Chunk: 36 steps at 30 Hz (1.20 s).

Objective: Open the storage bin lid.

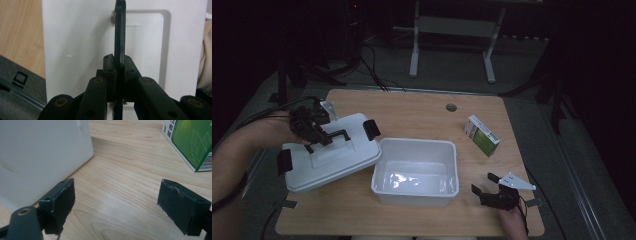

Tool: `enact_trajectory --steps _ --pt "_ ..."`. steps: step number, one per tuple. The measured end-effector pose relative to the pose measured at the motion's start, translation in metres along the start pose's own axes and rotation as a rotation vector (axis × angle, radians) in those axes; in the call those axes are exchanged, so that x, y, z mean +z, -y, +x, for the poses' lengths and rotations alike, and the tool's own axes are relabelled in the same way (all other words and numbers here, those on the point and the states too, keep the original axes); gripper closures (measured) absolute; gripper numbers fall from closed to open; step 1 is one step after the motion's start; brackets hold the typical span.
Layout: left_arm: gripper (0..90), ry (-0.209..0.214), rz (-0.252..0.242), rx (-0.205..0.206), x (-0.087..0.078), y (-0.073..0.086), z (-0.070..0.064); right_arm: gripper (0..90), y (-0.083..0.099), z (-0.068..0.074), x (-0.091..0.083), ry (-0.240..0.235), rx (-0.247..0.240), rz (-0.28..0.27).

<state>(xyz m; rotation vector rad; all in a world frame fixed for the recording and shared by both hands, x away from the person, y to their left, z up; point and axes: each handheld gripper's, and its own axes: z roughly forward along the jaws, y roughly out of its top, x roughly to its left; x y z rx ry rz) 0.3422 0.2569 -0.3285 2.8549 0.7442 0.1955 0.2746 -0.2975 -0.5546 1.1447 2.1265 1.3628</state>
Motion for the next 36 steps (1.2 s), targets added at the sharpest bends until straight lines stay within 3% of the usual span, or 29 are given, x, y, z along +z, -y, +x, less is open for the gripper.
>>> enact_trajectory --steps 9,11,12,19,27,31,36 --pt "83.7 -0.004 -0.013 -0.063 0.011 0.029 0.008 14.1 0.000 0.000 0.000 0.000 0.007 0.000" --pt "83.7 -0.004 -0.013 -0.063 0.011 0.029 0.008 14.1 0.000 0.000 0.000 0.000 0.005 0.000" --pt "83.7 0.000 -0.005 -0.072 0.020 0.036 0.009 14.2 0.000 0.000 0.000 0.002 0.005 0.002" --pt "83.6 0.023 -0.013 -0.098 0.044 0.043 0.013 14.2 0.000 0.000 0.000 0.004 0.003 0.000" --pt "83.6 0.033 -0.015 -0.115 0.080 0.044 0.021 14.2 0.000 0.001 0.000 0.003 0.002 0.001" --pt "83.5 0.070 -0.032 -0.149 0.098 0.046 0.026 14.2 0.000 0.000 -0.001 0.006 0.011 -0.006" --pt "83.6 0.088 -0.017 -0.162 0.120 0.043 0.030 14.2 0.000 -0.001 -0.001 -0.002 0.020 -0.013"
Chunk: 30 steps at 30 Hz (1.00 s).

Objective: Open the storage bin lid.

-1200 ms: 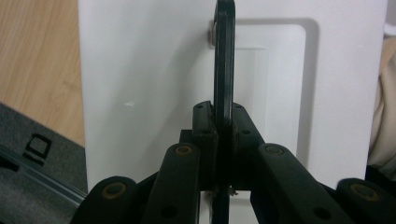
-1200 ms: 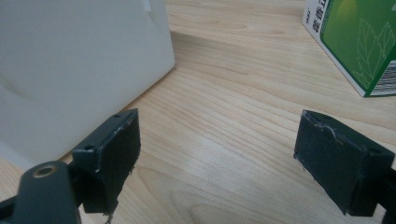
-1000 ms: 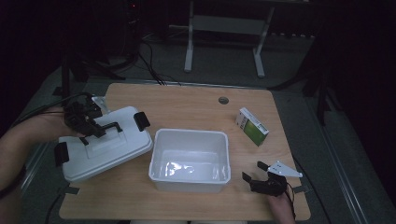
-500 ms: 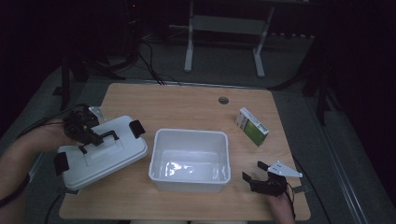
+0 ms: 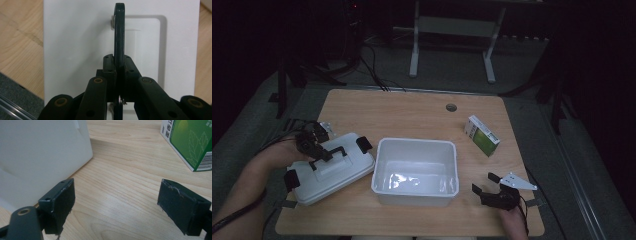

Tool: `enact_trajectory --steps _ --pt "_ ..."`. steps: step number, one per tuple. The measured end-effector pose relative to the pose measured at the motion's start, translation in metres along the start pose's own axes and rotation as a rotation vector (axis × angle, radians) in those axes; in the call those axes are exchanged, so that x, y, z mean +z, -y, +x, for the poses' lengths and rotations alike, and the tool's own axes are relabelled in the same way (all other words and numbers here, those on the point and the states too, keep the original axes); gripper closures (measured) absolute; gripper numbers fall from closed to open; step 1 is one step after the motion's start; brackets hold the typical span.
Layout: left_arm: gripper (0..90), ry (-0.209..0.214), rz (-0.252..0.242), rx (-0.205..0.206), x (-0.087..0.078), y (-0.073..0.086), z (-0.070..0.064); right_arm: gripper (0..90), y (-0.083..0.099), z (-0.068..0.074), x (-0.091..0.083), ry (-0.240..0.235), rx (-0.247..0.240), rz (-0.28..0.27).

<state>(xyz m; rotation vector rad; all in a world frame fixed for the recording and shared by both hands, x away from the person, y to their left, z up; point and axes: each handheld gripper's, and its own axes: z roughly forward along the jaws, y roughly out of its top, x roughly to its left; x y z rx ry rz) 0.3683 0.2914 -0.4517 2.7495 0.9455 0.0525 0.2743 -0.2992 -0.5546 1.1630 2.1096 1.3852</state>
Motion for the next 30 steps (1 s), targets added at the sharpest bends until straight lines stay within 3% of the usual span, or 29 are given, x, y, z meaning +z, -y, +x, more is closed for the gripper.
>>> enact_trajectory --steps 12,20,24,29,30 --pt "83.5 0.019 0.055 0.016 0.022 -0.009 -0.004 14.2 0.000 0.001 0.000 -0.002 -0.013 0.006" --pt "83.4 0.042 0.071 0.012 0.032 -0.009 -0.006 14.2 0.000 0.001 0.001 -0.002 -0.019 0.015" --pt "82.5 0.047 0.055 -0.002 0.032 -0.007 -0.004 14.1 -0.001 0.001 0.001 0.002 -0.020 0.019" --pt "53.9 0.024 0.053 -0.030 0.028 -0.004 -0.002 14.1 -0.002 0.000 0.000 0.027 -0.027 0.013" --pt "52.9 0.017 0.045 -0.044 0.027 -0.003 -0.001 14.1 -0.003 0.000 -0.001 0.016 -0.003 -0.006"
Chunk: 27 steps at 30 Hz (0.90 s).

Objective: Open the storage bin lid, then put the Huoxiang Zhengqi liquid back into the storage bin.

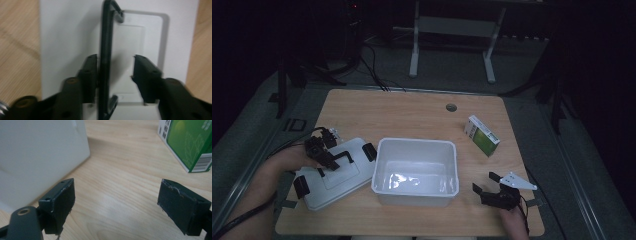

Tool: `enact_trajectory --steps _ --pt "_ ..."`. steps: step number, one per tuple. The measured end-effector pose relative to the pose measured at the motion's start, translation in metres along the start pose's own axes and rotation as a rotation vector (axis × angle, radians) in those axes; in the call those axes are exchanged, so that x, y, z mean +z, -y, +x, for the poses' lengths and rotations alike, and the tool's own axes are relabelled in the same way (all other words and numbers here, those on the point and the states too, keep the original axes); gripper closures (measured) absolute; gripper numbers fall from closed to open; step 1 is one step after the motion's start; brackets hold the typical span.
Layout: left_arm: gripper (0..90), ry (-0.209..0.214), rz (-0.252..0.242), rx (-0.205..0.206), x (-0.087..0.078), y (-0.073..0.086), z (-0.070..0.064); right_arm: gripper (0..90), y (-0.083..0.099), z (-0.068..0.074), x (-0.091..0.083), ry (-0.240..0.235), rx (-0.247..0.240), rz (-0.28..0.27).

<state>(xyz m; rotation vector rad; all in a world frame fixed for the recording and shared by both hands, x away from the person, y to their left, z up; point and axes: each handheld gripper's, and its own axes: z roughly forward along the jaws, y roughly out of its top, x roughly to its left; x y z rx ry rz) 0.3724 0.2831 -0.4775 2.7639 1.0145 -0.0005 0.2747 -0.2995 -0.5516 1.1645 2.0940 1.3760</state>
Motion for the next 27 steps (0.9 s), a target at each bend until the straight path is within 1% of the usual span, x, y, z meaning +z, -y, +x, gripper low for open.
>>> enact_trajectory --steps 1,2,3,4,5,7,9,10,12,13,14,15,16,17,18,19,20,21,23,25,26,27 --pt "48.0 0.002 -0.008 -0.013 0.000 0.001 0.001 14.1 -0.002 0.000 -0.002 -0.013 0.027 -0.014" --pt "43.1 0.003 -0.017 -0.020 -0.001 0.003 0.002 14.1 -0.003 -0.001 -0.003 -0.011 0.027 -0.020" --pt "43.0 -0.006 -0.031 -0.029 -0.001 0.004 0.003 14.1 -0.005 -0.001 -0.004 0.003 0.017 -0.017" --pt "41.1 -0.004 -0.038 -0.041 -0.001 0.006 0.003 14.1 -0.007 -0.002 -0.004 0.012 0.011 -0.010" --pt "37.3 -0.002 -0.044 -0.041 -0.002 0.007 0.003 14.2 -0.009 -0.004 -0.005 0.008 0.021 0.001" --pt "37.2 0.002 -0.052 -0.047 -0.002 0.009 0.004 14.1 -0.013 -0.008 -0.006 0.008 0.051 0.009" --pt "35.4 -0.008 -0.048 -0.052 -0.003 0.011 0.004 14.0 -0.017 -0.012 -0.008 0.022 0.065 0.007" --pt "35.4 -0.005 -0.059 -0.061 -0.004 0.012 0.005 13.1 -0.019 -0.014 -0.009 0.033 0.069 0.005" --pt "35.4 -0.014 -0.072 -0.061 -0.006 0.013 0.005 12.0 -0.024 -0.017 -0.010 0.046 0.050 0.004" --pt "35.4 -0.012 -0.073 -0.063 -0.007 0.013 0.006 12.0 -0.027 -0.019 -0.011 0.053 0.048 0.003" --pt "35.4 -0.010 -0.075 -0.062 -0.007 0.013 0.005 12.0 -0.029 -0.021 -0.011 0.039 0.052 0.002" --pt "35.4 -0.020 -0.074 -0.057 -0.008 0.013 0.005 11.9 -0.031 -0.023 -0.012 0.034 0.055 -0.003" --pt "35.4 -0.017 -0.074 -0.057 -0.009 0.013 0.005 11.9 -0.034 -0.024 -0.011 0.043 0.054 -0.003" --pt "35.4 -0.010 -0.078 -0.060 -0.009 0.013 0.005 11.9 -0.036 -0.026 -0.011 0.037 0.052 -0.001" --pt "35.4 -0.020 -0.079 -0.058 -0.010 0.013 0.005 11.9 -0.038 -0.028 -0.010 0.039 0.049 -0.005" --pt "34.8 -0.020 -0.079 -0.058 -0.010 0.013 0.005 11.9 -0.038 -0.028 -0.010 0.039 0.049 -0.005" --pt "34.8 -0.002 -0.089 -0.058 -0.012 0.013 0.005 11.9 -0.040 -0.030 -0.010 0.042 0.044 -0.004" --pt "32.6 0.010 -0.096 -0.060 -0.013 0.014 0.005 11.9 -0.043 -0.033 -0.009 0.038 0.040 -0.007" --pt "32.6 0.002 -0.089 -0.065 -0.014 0.014 0.005 11.9 -0.046 -0.036 -0.008 0.048 0.038 -0.006" --pt "32.7 -0.002 -0.075 -0.062 -0.013 0.014 0.004 11.9 -0.051 -0.042 -0.006 0.043 0.039 -0.003" --pt "32.7 -0.003 -0.074 -0.062 -0.013 0.014 0.004 12.0 -0.053 -0.044 -0.004 0.052 0.037 0.000" --pt "32.7 -0.002 -0.073 -0.063 -0.013 0.014 0.004 13.0 -0.055 -0.047 -0.003 0.050 0.037 0.001"
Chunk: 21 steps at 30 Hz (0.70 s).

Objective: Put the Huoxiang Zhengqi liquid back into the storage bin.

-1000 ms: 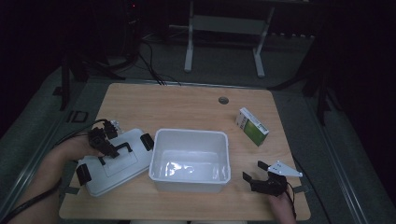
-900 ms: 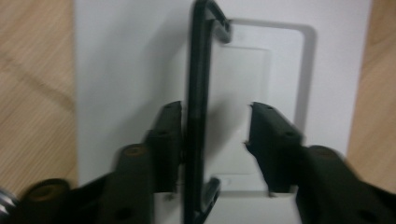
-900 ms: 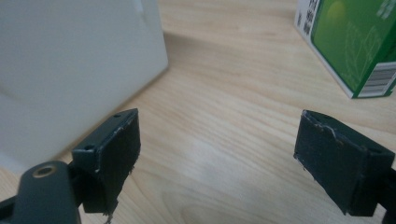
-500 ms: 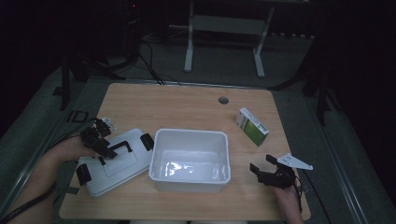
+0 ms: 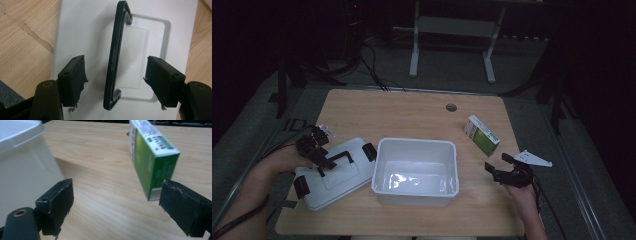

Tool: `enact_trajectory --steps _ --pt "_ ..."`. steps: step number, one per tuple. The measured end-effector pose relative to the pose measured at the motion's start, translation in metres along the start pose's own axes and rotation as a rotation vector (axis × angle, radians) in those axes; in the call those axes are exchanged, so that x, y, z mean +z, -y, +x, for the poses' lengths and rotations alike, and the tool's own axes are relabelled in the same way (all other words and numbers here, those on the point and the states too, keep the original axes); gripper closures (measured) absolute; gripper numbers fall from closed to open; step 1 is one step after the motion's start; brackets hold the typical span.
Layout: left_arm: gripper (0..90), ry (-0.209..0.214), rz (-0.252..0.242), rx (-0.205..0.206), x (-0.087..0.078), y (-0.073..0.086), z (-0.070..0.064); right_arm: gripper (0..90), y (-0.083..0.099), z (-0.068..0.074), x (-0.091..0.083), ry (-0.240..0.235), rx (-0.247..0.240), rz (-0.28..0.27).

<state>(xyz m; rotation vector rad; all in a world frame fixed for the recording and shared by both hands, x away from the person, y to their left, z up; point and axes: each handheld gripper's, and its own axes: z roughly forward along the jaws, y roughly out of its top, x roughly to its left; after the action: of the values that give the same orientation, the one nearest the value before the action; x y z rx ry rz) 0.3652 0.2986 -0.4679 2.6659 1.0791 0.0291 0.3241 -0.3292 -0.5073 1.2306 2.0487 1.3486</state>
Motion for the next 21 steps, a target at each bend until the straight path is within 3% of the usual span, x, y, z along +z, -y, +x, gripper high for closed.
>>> enact_trajectory --steps 11,21 --pt "32.7 0.010 0.011 -0.009 0.003 0.001 0.001 16.2 -0.018 -0.026 0.019 0.045 -0.015 0.033" --pt "32.7 0.006 0.023 -0.012 0.005 0.002 0.003 28.8 -0.029 -0.043 0.037 0.054 -0.028 0.068"
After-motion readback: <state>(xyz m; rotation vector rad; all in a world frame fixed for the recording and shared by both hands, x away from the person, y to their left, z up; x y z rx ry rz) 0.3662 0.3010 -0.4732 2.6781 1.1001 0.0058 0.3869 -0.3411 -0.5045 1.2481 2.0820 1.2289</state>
